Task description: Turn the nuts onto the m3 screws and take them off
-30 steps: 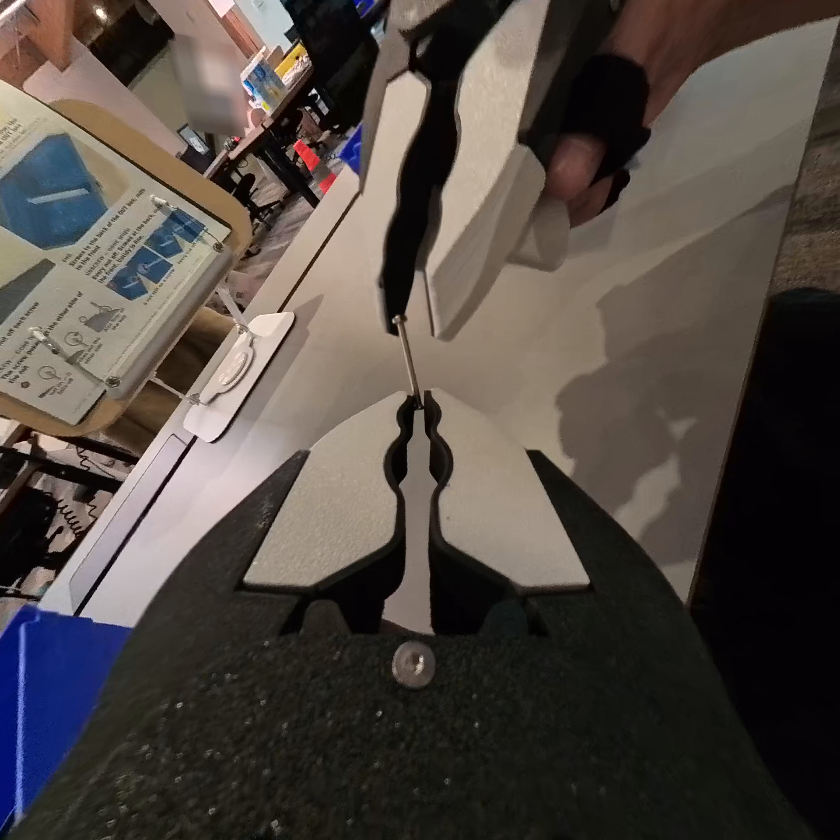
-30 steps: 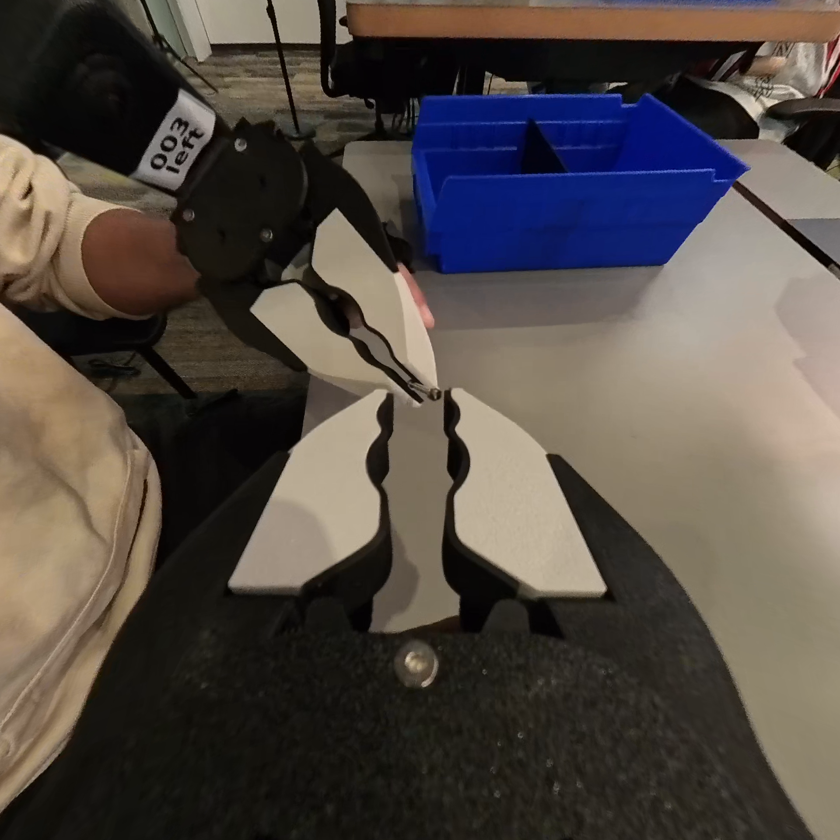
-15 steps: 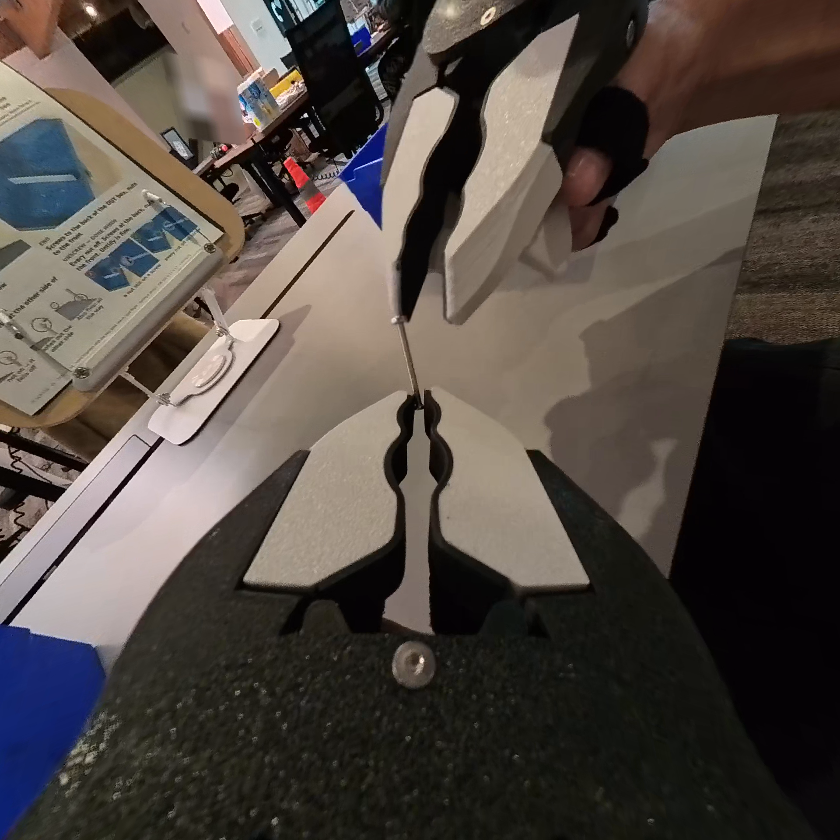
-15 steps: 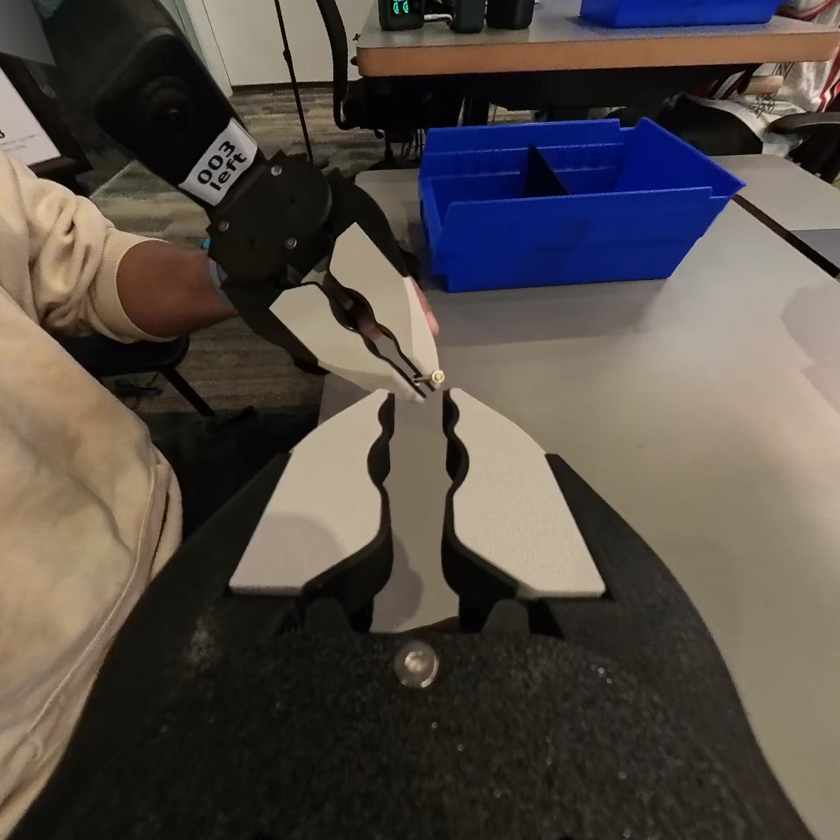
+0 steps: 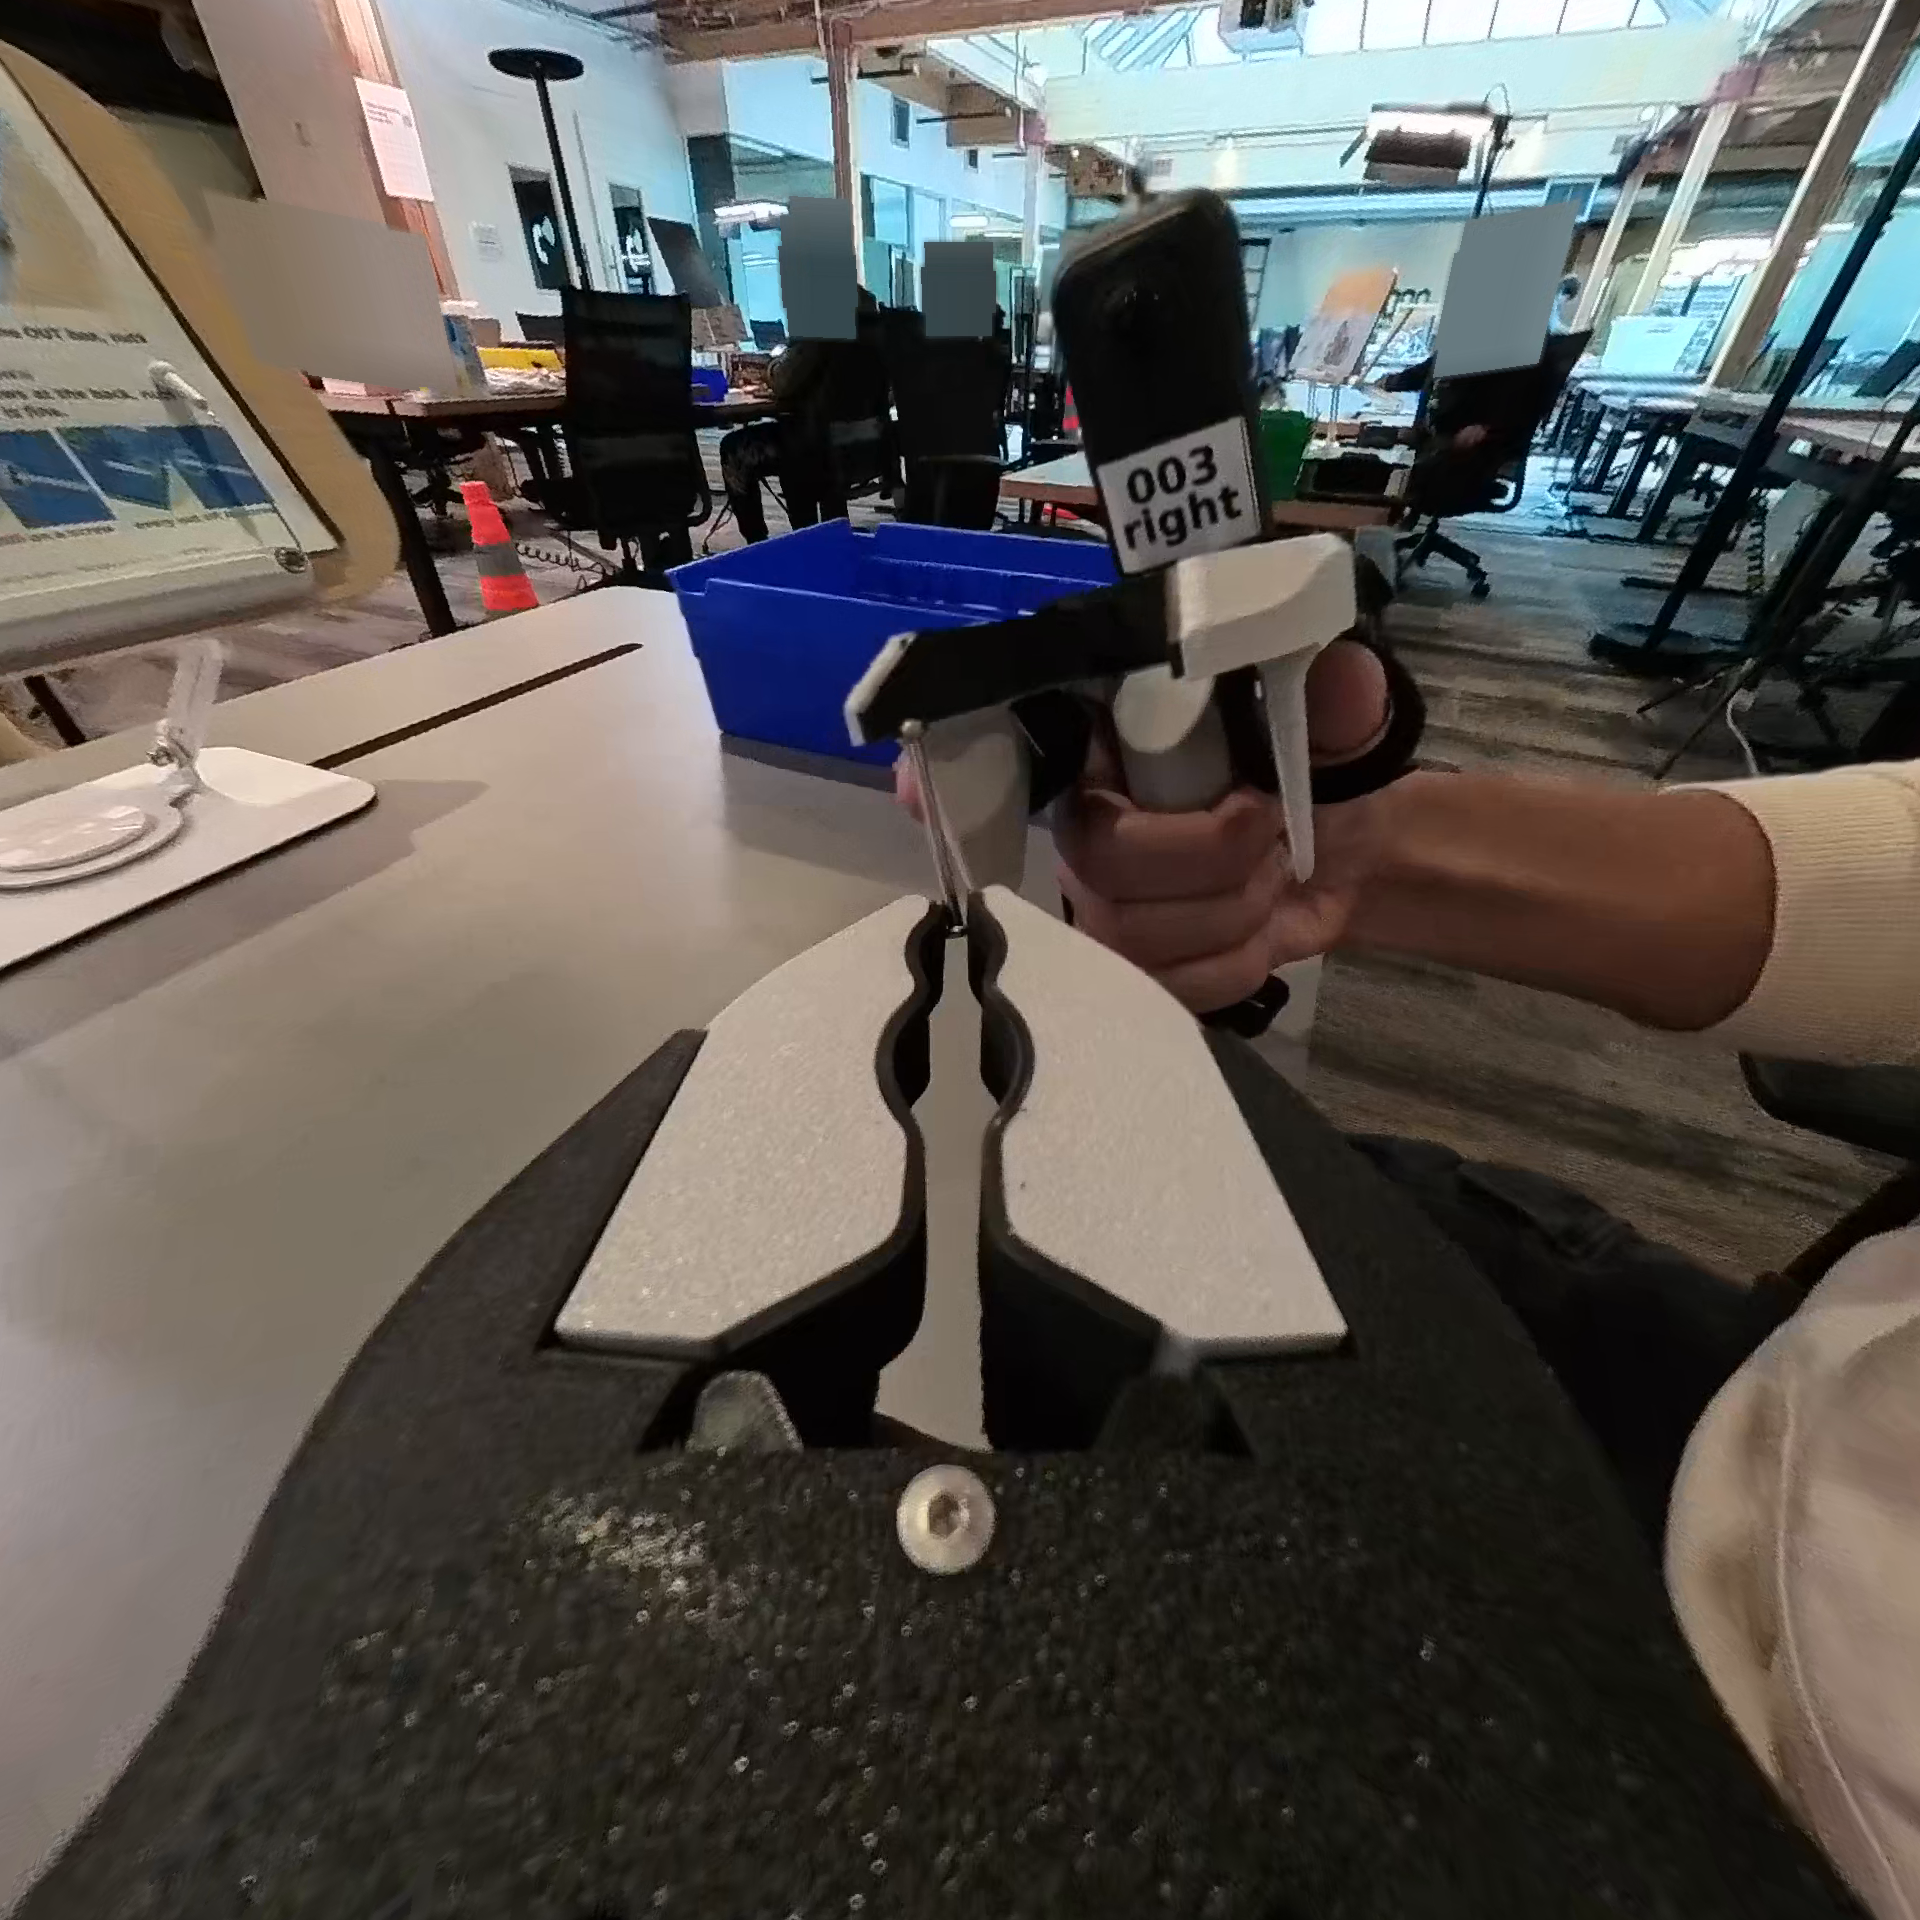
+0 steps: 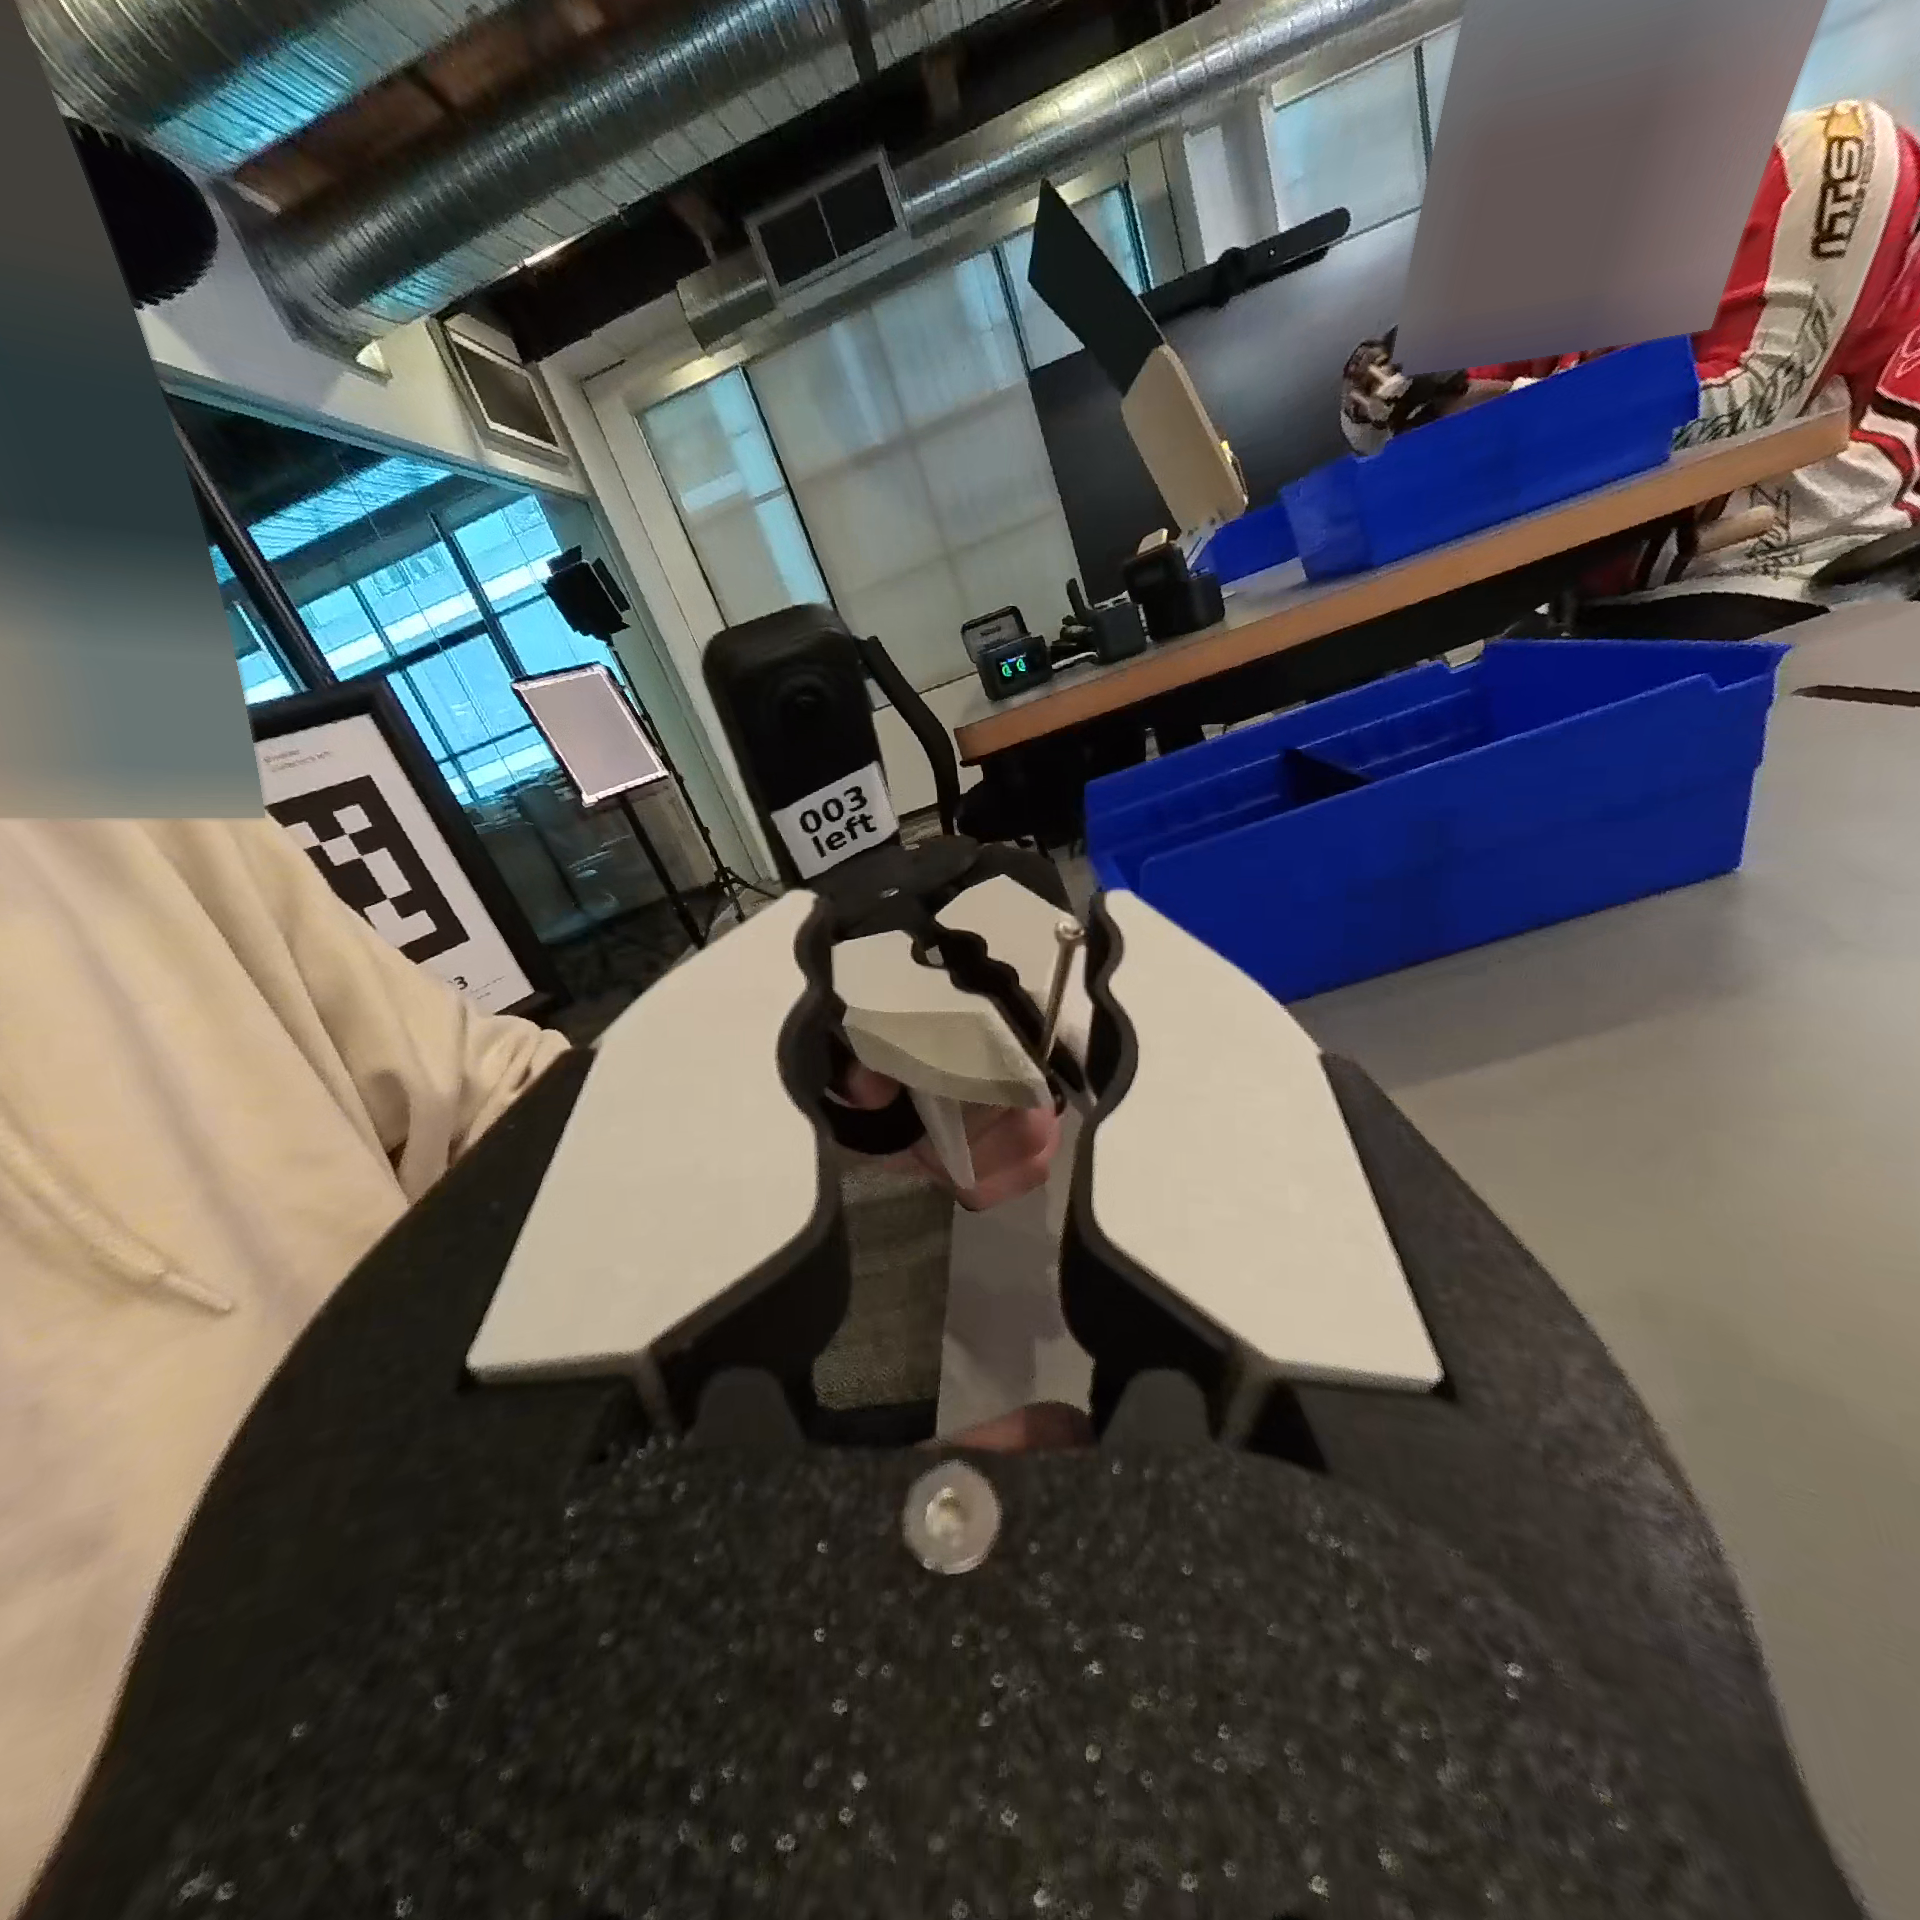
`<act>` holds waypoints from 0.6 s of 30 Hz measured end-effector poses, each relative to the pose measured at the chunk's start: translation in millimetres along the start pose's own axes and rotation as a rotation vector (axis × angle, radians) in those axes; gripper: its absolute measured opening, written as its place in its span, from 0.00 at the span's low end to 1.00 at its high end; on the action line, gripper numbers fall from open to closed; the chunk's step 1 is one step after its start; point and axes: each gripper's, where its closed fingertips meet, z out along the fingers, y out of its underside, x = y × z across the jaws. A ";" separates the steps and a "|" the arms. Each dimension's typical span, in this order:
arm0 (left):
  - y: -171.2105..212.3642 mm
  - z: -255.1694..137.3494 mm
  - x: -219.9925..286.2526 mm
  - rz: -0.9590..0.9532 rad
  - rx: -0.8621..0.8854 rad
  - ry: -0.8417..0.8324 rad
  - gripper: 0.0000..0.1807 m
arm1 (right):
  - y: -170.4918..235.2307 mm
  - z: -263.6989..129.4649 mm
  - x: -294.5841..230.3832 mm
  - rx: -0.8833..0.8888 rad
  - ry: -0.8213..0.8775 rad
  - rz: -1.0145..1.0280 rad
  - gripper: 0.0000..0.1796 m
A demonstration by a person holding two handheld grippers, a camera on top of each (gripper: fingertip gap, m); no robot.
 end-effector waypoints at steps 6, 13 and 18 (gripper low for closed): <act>-2.2 -0.3 3.4 -0.031 0.033 0.040 0.02 | -0.6 4.8 2.8 0.006 -0.014 0.026 0.26; -3.7 -3.3 -0.8 -0.043 0.046 0.039 0.02 | 3.1 4.3 -0.8 0.005 -0.038 0.043 0.26; -2.4 -7.7 -7.0 -0.040 0.039 0.018 0.02 | 0.1 -5.5 3.0 0.016 -0.011 0.034 0.25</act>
